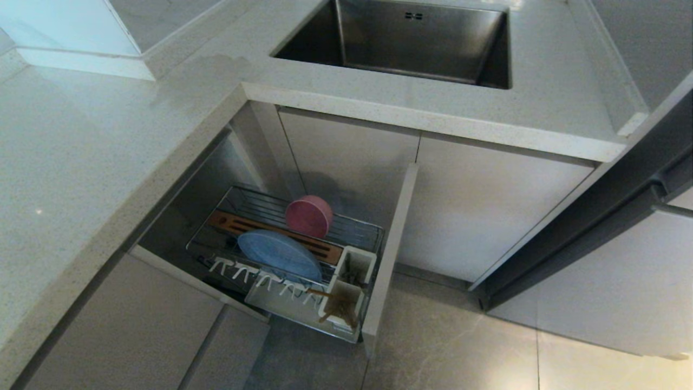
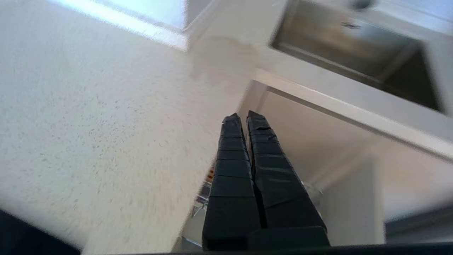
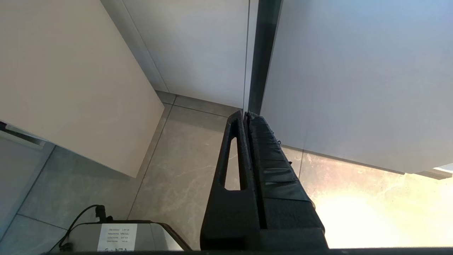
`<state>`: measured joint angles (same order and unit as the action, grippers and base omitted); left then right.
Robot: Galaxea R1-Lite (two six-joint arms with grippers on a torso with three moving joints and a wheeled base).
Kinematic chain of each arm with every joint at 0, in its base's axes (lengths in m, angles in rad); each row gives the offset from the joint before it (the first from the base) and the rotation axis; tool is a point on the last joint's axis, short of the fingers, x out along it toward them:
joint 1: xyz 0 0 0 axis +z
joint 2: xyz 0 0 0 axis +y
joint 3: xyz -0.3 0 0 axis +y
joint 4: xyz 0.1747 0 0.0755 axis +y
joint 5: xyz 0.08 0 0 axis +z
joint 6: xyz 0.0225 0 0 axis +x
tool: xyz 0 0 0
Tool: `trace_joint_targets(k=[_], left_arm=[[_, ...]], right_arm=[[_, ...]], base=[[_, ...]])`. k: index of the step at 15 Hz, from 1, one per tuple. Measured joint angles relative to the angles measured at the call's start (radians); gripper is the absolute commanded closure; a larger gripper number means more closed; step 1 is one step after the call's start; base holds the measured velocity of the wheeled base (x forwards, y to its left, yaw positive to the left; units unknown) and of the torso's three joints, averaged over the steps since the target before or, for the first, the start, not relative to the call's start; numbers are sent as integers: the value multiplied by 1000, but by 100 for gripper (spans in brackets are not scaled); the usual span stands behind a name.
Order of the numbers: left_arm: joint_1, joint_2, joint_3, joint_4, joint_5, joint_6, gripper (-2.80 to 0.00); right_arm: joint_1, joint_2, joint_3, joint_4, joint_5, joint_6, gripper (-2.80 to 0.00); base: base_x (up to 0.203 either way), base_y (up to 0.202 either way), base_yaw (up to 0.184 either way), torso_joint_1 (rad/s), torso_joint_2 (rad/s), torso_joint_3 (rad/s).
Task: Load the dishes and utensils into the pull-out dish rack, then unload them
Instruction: Take the plate out of the cupboard
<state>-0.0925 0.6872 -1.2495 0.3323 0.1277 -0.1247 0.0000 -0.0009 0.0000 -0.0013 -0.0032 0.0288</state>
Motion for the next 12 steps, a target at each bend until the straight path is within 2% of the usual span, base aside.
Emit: trace_joint_targets(k=[2, 5, 8, 12], left_arm=[[58, -130, 80, 25, -111, 15, 0], [109, -307, 240, 41, -200, 33, 0], [127, -416, 385, 37, -196, 39, 0], [111, -505, 539, -3, -186, 86, 0]], right_arm=[[0, 0, 0, 0, 0, 0, 0], [0, 0, 0, 0, 0, 0, 0], [0, 0, 0, 0, 0, 0, 0], [0, 0, 0, 0, 0, 0, 0]], base=[[0, 0, 0, 0, 0, 0], [0, 0, 0, 0, 0, 0], [0, 0, 0, 0, 0, 0], [0, 0, 0, 0, 0, 0]])
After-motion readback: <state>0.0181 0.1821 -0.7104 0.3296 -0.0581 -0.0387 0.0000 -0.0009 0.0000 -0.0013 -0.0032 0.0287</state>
